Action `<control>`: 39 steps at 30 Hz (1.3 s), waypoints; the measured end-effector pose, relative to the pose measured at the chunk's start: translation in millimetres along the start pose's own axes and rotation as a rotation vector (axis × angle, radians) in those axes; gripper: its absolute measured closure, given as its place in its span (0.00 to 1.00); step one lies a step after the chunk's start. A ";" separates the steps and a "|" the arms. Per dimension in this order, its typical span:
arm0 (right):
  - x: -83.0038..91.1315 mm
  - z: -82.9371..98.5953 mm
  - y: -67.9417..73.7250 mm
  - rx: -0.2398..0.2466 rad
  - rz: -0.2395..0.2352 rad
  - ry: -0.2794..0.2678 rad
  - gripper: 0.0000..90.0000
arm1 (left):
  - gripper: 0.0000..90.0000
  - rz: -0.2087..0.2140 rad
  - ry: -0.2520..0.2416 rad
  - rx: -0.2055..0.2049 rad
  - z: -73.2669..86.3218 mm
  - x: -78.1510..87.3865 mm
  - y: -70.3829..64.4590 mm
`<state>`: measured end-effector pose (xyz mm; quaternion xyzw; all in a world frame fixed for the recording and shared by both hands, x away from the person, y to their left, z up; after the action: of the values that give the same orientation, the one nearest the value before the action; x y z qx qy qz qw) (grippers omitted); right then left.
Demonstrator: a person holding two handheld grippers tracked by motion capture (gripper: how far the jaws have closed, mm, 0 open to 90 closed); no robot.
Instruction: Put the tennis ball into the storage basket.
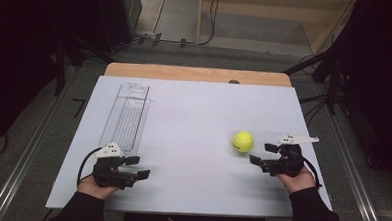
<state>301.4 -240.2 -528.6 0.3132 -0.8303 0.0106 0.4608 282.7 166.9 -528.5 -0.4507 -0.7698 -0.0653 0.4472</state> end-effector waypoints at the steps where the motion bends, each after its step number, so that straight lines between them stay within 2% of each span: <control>1: 1.4 -1.5 -0.1 0.002 0.004 -0.002 0.15 | 0.32 0.000 -0.003 0.001 -0.1 -0.1 0.1; 8: 5.7 -10.6 -1.9 0.007 0.010 -0.006 0.15 | 0.33 0.001 0.001 0.001 0.1 -0.1 0.0; 11: 6.4 -13.2 -3.7 -0.003 0.016 0.002 0.09 | 0.33 0.001 0.000 0.002 0.0 -0.2 0.1; 13: 7.9 -16.0 -4.1 0.003 0.025 -0.003 0.00 | 0.33 0.000 0.002 0.001 0.1 -0.2 0.1; 18: 11.3 -22.4 -5.0 0.007 0.027 -0.023 0.00 | 0.32 0.001 0.003 0.001 0.0 -0.4 0.0; 19: 11.2 -24.4 -7.0 0.003 0.038 -0.017 0.00 | 0.32 0.000 0.002 0.001 -0.1 -0.6 0.0; 26: 7.6 -29.4 -9.5 -0.006 0.033 -0.001 0.00 | 0.32 0.000 0.003 0.001 -0.1 -0.7 0.2; 39: -1.6 -44.7 -6.3 0.022 0.033 0.020 0.00 | 0.32 0.000 0.003 0.002 0.0 -0.7 0.2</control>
<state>339.4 -230.7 -505.8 0.3045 -0.8305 0.0302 0.4655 282.9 166.6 -529.1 -0.4502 -0.7692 -0.0651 0.4488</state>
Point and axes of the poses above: each handheld gripper's, and its own axes: x roughly backward along the jaws, z roughly out of its underside, y roughly to its left, the point moved 8 cm from there along -x, roughly forward along the jaws, and after that the axes turned 12 degrees about y, right-handed, at the moved point
